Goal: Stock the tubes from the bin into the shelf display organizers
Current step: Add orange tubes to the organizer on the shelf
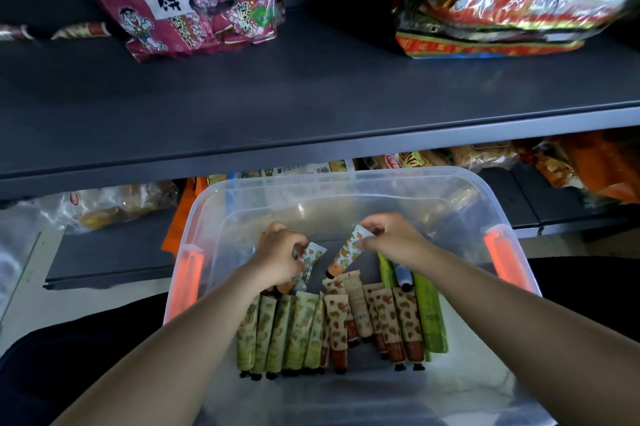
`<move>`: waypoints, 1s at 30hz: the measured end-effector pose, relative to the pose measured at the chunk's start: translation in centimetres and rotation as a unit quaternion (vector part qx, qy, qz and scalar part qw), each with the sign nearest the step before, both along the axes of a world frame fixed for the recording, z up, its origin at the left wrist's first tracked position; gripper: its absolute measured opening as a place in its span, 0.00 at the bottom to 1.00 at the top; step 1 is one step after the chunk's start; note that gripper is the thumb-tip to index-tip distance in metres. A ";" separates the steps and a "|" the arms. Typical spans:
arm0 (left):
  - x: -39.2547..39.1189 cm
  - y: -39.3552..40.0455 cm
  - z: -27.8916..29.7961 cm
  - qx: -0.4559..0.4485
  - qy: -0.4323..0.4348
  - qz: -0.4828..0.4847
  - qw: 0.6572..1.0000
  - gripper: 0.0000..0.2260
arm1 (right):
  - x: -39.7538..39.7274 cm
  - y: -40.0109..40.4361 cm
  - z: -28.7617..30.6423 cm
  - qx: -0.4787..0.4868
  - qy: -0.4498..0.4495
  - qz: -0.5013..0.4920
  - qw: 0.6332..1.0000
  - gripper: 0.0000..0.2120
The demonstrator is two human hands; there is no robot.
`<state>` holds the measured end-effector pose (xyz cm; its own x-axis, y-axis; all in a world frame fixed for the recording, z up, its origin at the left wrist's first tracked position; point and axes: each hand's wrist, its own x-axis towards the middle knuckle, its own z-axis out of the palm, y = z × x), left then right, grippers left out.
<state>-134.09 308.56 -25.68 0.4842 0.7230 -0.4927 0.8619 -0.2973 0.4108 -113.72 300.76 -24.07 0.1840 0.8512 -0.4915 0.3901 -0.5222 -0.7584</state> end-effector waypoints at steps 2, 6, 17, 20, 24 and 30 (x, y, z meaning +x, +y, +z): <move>-0.1 -0.1 1.0 0.004 -0.029 0.000 1.000 0.14 | 0.1 0.0 1.4 0.013 -0.021 0.006 1.000 0.07; -0.5 -0.2 4.0 -0.010 -0.095 0.013 0.995 0.10 | 0.3 0.1 5.1 0.049 -0.057 0.039 0.996 0.06; 1.3 3.0 19.6 0.016 -0.088 -0.131 0.987 0.05 | 1.4 1.9 20.8 0.144 -0.173 0.201 0.953 0.06; 1.5 3.5 25.6 0.033 -0.072 -0.168 0.983 0.07 | 1.6 2.0 25.5 0.174 -0.214 0.245 0.929 0.06; 1.1 3.6 33.5 0.039 -0.093 -0.175 0.979 0.07 | 2.0 2.3 32.5 0.200 -0.260 0.290 0.899 0.06; -0.6 4.0 44.0 0.096 -0.137 -0.152 0.974 0.05 | 1.0 3.4 43.2 0.280 -0.292 0.304 0.863 0.07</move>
<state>-134.70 312.52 18.30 0.7843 0.5922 -0.1849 0.5882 -0.6152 0.5249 -112.73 304.19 19.10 -0.3028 0.9516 0.0527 0.8638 0.2974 -0.4066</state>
